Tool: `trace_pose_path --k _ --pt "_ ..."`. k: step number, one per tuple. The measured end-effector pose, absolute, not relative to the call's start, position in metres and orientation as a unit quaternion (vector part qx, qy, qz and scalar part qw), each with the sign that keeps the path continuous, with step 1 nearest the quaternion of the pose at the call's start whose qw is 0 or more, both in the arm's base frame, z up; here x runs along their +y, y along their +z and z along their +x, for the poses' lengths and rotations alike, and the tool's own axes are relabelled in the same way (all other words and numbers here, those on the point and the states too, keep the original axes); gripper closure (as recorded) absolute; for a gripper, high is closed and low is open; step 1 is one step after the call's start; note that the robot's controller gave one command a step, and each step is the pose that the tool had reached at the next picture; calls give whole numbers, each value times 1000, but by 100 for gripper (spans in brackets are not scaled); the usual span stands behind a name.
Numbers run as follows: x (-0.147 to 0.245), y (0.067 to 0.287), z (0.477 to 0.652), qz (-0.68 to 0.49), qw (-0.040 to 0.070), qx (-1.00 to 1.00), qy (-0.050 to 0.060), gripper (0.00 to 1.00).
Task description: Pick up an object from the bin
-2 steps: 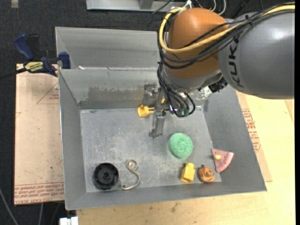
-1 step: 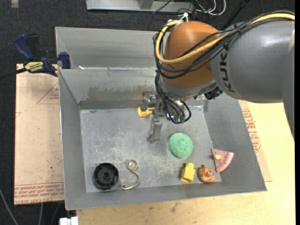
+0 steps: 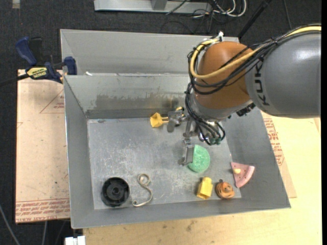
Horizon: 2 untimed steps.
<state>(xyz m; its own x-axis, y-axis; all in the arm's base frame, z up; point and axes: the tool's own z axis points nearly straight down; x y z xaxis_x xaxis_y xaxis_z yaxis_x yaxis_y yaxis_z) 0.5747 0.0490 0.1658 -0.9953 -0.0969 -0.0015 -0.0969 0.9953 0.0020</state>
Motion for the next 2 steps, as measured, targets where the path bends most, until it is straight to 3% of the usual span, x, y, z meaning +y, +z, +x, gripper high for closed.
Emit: trace_pose_path --k 1,2 --pt "19 160 564 -24 -1 1000 -1 0" --pt "6 111 552 66 4 998 1 0"
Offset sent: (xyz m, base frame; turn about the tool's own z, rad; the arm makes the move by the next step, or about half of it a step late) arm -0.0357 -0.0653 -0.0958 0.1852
